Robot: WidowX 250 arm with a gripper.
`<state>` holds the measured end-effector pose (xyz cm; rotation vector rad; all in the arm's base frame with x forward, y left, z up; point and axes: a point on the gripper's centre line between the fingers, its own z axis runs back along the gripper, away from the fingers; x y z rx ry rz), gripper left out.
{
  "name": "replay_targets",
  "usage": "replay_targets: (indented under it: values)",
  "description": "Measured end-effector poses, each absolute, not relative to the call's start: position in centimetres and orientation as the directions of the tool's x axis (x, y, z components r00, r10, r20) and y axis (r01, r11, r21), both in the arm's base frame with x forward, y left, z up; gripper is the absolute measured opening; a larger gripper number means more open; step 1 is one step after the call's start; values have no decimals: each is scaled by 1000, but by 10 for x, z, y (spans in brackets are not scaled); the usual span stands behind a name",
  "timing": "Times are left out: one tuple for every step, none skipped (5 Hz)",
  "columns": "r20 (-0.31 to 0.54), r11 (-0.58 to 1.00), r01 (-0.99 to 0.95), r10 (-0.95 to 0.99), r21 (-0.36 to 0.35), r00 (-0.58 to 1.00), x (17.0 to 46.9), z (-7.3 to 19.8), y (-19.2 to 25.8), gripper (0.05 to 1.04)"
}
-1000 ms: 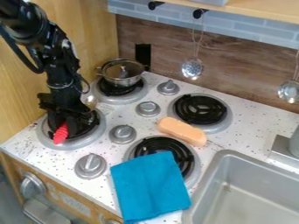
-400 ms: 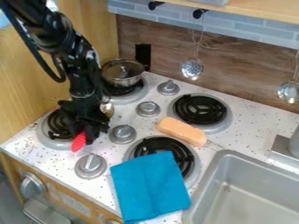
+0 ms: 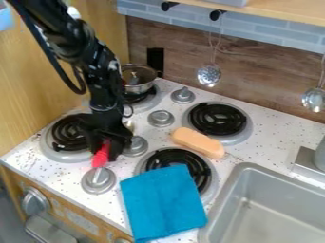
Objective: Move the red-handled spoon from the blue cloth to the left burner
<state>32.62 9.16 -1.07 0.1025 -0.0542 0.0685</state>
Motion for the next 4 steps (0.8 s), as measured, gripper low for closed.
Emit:
replay_targets:
  values:
    - [54,993,-60,55,100,997,327,-10,89,982]
    - [40,996,-22,19,87,999,323,-9,87,986]
    - [64,997,65,-68,48,996,318,21,78,987]
    - [53,992,122,-123,25,991,304,50,74,987]
